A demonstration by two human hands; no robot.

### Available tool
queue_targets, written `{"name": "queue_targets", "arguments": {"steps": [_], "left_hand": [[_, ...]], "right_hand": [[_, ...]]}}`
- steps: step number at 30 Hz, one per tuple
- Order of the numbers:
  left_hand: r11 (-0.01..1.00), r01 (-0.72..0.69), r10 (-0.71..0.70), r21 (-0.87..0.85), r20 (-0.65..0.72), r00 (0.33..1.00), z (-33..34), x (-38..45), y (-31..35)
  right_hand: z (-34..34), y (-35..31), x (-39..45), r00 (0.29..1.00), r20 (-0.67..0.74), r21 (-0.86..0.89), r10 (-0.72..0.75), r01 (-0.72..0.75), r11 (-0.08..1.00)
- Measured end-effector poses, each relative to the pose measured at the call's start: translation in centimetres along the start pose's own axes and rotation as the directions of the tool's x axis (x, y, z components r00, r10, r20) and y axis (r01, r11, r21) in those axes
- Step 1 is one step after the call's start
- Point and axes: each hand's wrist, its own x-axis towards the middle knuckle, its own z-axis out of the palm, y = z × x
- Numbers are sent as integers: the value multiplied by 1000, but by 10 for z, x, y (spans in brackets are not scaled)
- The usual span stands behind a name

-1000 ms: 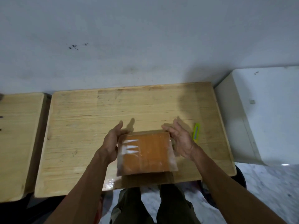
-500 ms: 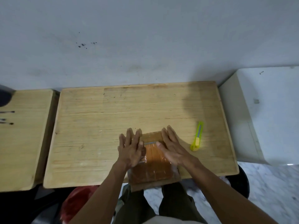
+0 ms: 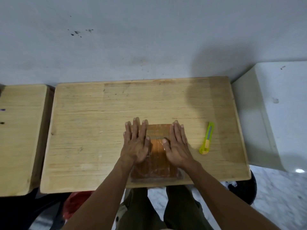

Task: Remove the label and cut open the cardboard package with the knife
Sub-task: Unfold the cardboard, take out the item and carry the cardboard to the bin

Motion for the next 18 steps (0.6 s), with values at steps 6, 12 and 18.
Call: {"name": "queue_targets", "arguments": {"steps": [6,12,18], "left_hand": [[998,44,-38,49,-110,993,-10,1,16],[999,35,-33,11,-147,989,12,-17,12],[996,47,-31,72,-210,977,20,-16,10]], "right_hand": [[1,-12,12,992,-124,-174,0,-22,985],[23,-17,1,980,-194,-176,47,-82,981],[32,-14,5,976,-206,-174,72,-109,979]]}}
